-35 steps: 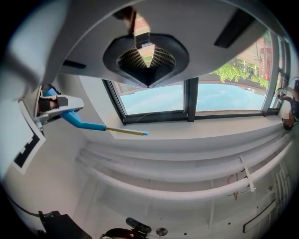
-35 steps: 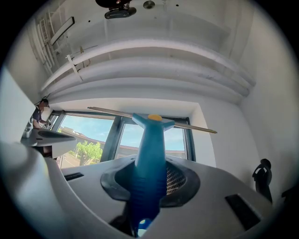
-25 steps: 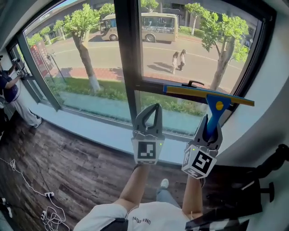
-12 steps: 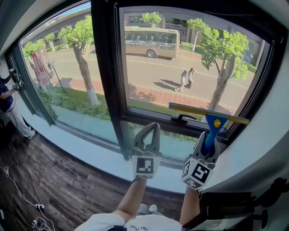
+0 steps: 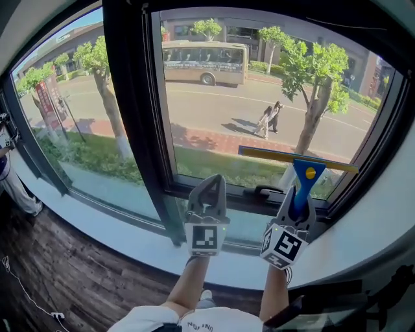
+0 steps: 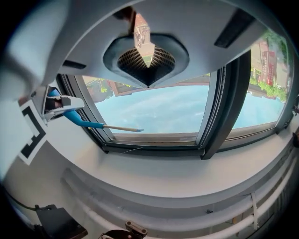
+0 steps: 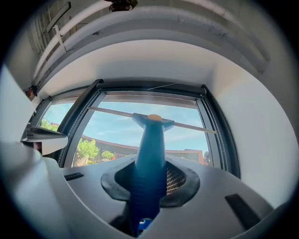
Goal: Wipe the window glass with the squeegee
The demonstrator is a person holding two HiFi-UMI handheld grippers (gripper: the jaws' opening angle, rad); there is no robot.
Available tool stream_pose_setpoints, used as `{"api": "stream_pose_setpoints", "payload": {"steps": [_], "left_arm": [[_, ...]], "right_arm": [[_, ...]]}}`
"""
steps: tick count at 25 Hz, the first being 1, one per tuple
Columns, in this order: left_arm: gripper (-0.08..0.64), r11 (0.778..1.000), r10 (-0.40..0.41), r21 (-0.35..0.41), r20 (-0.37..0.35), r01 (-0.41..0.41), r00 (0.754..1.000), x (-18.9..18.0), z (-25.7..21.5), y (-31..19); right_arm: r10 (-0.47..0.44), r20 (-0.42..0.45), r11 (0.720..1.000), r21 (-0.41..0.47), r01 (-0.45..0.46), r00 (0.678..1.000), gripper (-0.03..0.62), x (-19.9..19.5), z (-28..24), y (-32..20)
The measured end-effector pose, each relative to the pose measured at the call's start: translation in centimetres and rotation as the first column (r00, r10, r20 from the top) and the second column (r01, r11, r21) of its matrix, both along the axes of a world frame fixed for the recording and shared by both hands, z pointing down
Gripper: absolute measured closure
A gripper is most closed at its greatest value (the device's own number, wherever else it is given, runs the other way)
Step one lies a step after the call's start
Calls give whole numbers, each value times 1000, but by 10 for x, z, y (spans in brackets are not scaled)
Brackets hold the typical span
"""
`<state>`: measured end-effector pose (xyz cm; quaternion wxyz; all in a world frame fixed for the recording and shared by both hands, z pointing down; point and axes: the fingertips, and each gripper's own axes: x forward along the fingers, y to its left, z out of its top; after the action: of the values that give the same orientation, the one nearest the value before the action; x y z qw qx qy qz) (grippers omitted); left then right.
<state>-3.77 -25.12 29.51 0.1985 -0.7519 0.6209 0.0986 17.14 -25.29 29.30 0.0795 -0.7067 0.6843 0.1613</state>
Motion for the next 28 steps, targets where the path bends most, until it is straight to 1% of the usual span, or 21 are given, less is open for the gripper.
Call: {"api": "stream_pose_setpoints", "payload": {"steps": [4, 6, 8, 10, 12, 14, 17, 23, 28], "left_arm": [[557, 998, 47, 40, -4, -47, 999, -5, -13, -31], [557, 997, 67, 34, 10, -67, 998, -3, -10, -41], [557, 998, 68, 18, 15, -68, 998, -2, -6, -52], [558, 998, 63, 6, 8, -63, 998, -3, -4, -62], [557, 998, 62, 5, 20, -62, 998, -1, -7, -70], [557, 998, 59, 14, 32, -59, 998, 1, -12, -73], [557, 998, 59, 28, 14, -59, 998, 2, -17, -77], [557, 995, 74, 59, 42, -76, 996, 13, -25, -80], [557, 996, 66, 48, 50, -68, 997, 16, -25, -84]], "right_arm": [[28, 8, 999, 42, -28, 1000, 488, 3, -20, -32], [26, 20, 998, 56, -27, 999, 488, 13, -33, -45], [23, 19, 996, 86, -24, 1000, 488, 28, -53, -58], [31, -8, 992, 121, -30, 999, 488, 42, -80, -73], [47, -30, 986, 161, -42, 998, 488, 57, -113, -86], [67, -27, 978, 199, -60, 997, 488, 74, -148, -95], [89, -18, 969, 235, -82, 996, 488, 91, -194, -111], [113, 3, 972, 206, -111, 994, 488, 118, -243, -148], [144, -25, 974, 181, -137, 989, 488, 134, -257, -170]]}}
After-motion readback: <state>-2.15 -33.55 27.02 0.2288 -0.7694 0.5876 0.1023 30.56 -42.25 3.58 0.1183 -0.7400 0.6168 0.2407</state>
